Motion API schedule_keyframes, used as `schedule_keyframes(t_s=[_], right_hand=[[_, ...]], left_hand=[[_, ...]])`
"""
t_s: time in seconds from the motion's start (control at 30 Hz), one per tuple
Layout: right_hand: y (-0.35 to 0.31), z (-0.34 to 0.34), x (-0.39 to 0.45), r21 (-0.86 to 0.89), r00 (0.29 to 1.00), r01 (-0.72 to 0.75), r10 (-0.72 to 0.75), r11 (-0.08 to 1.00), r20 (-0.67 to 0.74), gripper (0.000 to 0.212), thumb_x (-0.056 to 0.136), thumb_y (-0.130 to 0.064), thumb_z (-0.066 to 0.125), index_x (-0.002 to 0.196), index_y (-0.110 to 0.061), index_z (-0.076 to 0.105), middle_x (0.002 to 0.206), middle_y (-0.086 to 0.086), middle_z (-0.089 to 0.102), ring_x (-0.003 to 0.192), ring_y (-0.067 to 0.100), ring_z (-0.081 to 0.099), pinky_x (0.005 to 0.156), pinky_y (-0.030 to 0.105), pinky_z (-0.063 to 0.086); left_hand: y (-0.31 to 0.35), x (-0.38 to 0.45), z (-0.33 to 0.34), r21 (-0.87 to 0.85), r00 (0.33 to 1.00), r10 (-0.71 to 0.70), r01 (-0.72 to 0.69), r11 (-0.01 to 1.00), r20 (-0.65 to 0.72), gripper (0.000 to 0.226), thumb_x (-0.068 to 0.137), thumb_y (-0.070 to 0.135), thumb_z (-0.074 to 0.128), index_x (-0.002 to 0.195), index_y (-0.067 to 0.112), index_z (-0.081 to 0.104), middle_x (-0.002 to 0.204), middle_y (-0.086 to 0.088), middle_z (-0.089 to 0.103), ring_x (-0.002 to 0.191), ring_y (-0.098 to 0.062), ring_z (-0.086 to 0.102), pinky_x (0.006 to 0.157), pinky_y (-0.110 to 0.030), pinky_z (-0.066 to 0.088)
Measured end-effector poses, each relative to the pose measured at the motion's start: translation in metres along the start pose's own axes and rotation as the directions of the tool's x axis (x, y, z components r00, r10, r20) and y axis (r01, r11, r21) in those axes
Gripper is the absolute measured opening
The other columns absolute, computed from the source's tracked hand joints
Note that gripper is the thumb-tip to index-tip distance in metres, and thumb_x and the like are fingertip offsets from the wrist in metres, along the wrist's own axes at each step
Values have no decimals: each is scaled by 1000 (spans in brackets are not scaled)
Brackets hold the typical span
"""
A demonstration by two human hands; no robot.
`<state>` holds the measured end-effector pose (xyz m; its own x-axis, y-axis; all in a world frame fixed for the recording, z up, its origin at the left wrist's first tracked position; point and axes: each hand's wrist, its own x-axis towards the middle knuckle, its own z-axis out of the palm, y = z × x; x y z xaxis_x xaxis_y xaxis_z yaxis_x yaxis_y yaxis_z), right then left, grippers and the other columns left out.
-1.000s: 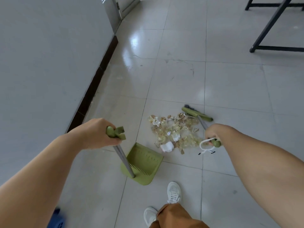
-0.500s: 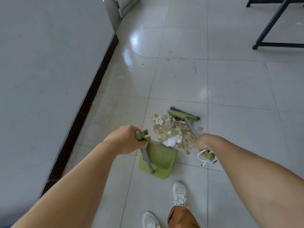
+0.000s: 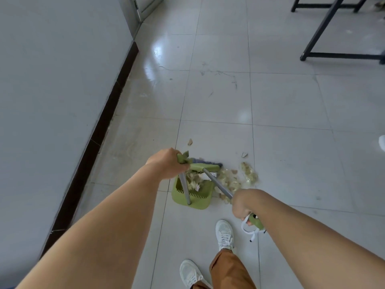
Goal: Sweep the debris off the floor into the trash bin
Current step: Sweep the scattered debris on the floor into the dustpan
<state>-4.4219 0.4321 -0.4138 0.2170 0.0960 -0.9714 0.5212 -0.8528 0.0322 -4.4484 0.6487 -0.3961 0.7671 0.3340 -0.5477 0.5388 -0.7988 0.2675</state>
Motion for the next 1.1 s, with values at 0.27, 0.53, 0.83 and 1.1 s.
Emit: schedule_keyframes(t_s=[0.27,0.53,0.83,1.1], right_hand=[[-5,2,-51,-280,998,39,-22,959,66,32,91,-9,51,59,-9,54,49,0,54,42,11,49,51,22,35],[36,-9,-70,122,995,-80,87,989,-56,39,90,-17,52,124,2,59,75,9,56,32,10,48,37,15,41],[58,-47,-72,344,984,-22,81,939,-158,45,91,-21,57,129,2,55,77,15,57,55,23,51,55,28,46],[9,-100,-22,256,972,16,45,966,-232,40,96,-22,46,124,5,58,83,13,62,47,16,51,54,26,41]], left_hand=[[-22,-15,9,16,1000,14,-14,1000,-19,28,83,52,66,90,25,65,69,5,58,62,-15,54,51,-25,37],[-42,-37,18,31,999,35,-35,999,-1,27,82,50,68,92,25,67,80,2,64,77,-22,62,60,-27,43],[-51,-54,10,-61,999,-23,20,998,-39,25,81,49,65,80,24,65,76,2,64,67,-20,61,54,-25,41],[-61,-54,3,-118,991,-122,116,986,-47,24,82,48,65,81,24,68,77,3,67,74,-20,66,55,-26,45]])
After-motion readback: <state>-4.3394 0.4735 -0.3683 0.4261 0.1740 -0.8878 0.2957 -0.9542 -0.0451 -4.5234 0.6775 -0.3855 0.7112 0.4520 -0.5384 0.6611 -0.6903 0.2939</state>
